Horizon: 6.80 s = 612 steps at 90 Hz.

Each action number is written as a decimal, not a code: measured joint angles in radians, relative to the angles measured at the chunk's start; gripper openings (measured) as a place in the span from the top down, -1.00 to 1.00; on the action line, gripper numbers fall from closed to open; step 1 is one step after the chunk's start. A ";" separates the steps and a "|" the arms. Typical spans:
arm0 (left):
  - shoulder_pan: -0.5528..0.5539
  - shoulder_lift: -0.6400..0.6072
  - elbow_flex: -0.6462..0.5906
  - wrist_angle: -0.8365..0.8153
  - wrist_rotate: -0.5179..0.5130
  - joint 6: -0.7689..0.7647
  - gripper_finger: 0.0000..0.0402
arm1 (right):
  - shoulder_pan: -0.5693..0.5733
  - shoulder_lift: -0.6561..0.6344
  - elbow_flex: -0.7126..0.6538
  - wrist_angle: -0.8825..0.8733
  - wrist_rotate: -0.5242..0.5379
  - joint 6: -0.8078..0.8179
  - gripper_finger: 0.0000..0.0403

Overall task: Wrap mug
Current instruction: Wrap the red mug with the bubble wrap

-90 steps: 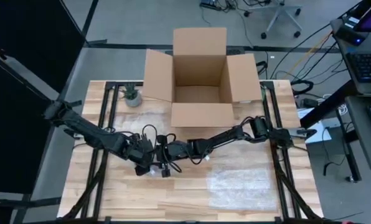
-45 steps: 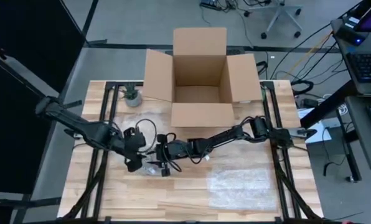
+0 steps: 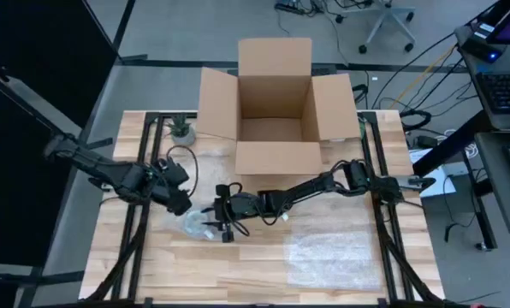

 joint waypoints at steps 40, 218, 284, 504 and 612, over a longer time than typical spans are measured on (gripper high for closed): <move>0.581 0.109 -0.001 0.191 0.267 0.574 -0.18 | 0.000 0.000 0.000 0.001 -0.001 0.000 0.22; 0.760 0.162 -0.325 0.539 0.310 0.401 1.00 | 0.000 0.000 0.000 0.009 -0.001 -0.026 0.22; 0.511 -0.180 -0.213 0.375 0.341 0.244 0.99 | 0.000 0.000 0.000 0.004 -0.001 -0.026 0.22; -0.171 0.122 -0.148 0.567 0.387 0.121 0.99 | 0.005 -0.175 -0.003 -0.366 0.005 -0.003 0.22; -0.171 0.122 -0.148 0.576 0.388 0.124 0.99 | -0.050 -0.245 -0.009 -0.525 -0.021 0.027 0.22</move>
